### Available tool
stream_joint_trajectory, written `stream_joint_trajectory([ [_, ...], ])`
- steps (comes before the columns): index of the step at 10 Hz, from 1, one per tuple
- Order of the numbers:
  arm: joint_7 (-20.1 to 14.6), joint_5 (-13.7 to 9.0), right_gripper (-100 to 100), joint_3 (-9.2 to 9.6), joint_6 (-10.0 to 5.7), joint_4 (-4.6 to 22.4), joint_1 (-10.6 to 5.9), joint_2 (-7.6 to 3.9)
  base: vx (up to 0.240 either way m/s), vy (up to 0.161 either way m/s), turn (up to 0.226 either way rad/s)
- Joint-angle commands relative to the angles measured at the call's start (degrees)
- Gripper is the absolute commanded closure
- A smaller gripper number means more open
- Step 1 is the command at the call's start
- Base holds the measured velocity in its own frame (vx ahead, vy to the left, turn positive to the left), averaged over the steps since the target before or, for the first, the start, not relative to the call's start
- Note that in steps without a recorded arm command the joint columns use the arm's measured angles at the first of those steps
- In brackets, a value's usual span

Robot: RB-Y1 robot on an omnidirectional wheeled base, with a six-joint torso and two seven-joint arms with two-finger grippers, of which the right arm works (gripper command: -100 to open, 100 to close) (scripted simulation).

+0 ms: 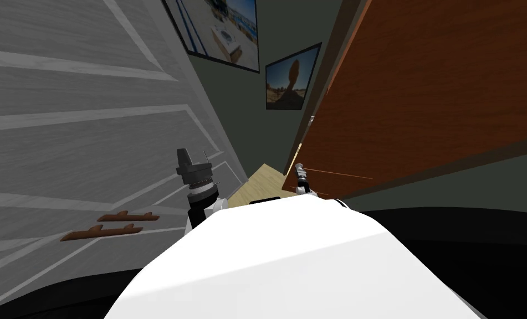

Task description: Pull the door open

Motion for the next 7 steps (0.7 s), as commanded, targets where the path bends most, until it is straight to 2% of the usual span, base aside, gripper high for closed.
stream_joint_trajectory([
  [1, -0.8, 0.5, 100, 0.71, -0.17, -0.1, 0.16, -0.26, -0.118, 0.0, 0.051],
  [7, -5.3, 3.6, 100, 4.99, -1.17, -0.9, 1.09, -1.79, -0.254, -0.025, 0.089],
])
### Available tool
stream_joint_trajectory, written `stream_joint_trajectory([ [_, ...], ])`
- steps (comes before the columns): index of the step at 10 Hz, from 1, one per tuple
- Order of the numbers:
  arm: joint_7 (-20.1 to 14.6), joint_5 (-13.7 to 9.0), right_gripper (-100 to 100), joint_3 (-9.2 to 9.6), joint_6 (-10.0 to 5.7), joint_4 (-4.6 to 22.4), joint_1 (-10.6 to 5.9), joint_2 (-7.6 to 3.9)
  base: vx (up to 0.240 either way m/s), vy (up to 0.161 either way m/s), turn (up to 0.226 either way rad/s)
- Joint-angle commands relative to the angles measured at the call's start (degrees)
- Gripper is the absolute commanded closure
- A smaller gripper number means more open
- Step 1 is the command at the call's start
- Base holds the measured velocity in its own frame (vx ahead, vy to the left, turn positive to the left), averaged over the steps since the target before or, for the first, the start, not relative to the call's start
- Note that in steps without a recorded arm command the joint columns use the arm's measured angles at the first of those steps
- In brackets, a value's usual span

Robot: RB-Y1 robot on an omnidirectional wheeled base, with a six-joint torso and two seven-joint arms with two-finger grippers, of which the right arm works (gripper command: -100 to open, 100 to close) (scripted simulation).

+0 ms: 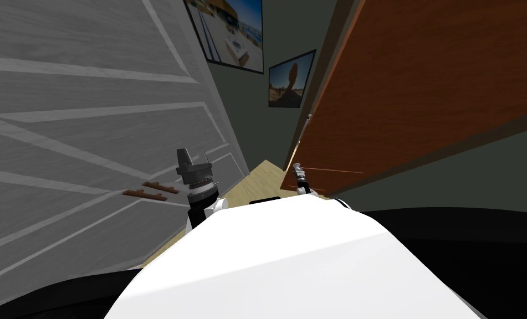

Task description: Pull the door open

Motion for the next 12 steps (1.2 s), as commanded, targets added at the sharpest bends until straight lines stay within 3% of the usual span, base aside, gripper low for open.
stream_joint_trajectory([
  [1, -1.4, 0.8, 100, 1.14, -0.17, -0.5, 0.45, -0.45, -0.231, -0.027, 0.086],
  [3, -1.4, 0.9, 100, 1.24, -0.3, -0.6, 0.5, -0.49, -0.181, -0.017, 0.052],
  [12, -8.3, 5.7, 100, 7.71, -2.73, -2.2, 2.59, -3.3, -0.209, -0.043, 0.055],
])
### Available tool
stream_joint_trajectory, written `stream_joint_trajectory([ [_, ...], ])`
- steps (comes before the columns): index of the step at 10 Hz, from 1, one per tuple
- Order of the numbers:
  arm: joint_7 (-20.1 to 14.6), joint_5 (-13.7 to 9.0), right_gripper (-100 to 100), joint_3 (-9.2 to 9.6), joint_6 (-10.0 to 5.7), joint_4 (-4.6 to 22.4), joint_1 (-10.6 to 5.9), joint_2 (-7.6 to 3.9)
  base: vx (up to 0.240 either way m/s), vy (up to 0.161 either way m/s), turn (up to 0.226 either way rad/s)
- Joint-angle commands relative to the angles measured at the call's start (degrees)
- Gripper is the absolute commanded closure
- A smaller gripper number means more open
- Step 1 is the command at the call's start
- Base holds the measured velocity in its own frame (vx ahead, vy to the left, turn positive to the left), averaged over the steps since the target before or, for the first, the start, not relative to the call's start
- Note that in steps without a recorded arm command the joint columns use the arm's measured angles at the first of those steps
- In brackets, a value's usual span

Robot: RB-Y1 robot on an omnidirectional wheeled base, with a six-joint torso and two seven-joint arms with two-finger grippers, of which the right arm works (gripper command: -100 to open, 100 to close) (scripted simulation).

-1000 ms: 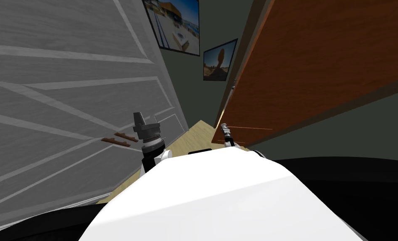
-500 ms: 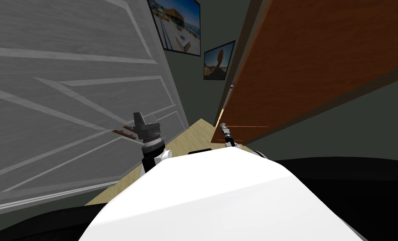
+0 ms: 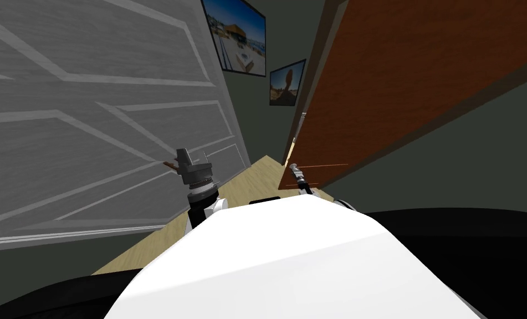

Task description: Pull the door open

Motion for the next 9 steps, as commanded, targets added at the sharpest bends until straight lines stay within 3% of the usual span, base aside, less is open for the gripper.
stream_joint_trajectory([
  [1, 0.0, 0.0, 100, 0.0, 0.0, 0.0, 0.0, 0.0, -0.099, -0.03, 0.027],
  [7, -6.0, 3.5, 100, 4.38, -8.09, -0.8, 5.86, -4.62, -0.049, 0.01, -0.033],
  [8, -6.0, 3.5, 100, 4.38, -8.09, -0.8, 5.86, -4.62, -0.043, -0.006, -0.018],
  [9, -7.1, 4.0, 100, 5.13, -9.54, -0.9, 6.88, -5.47, -0.041, -0.006, -0.021],
])
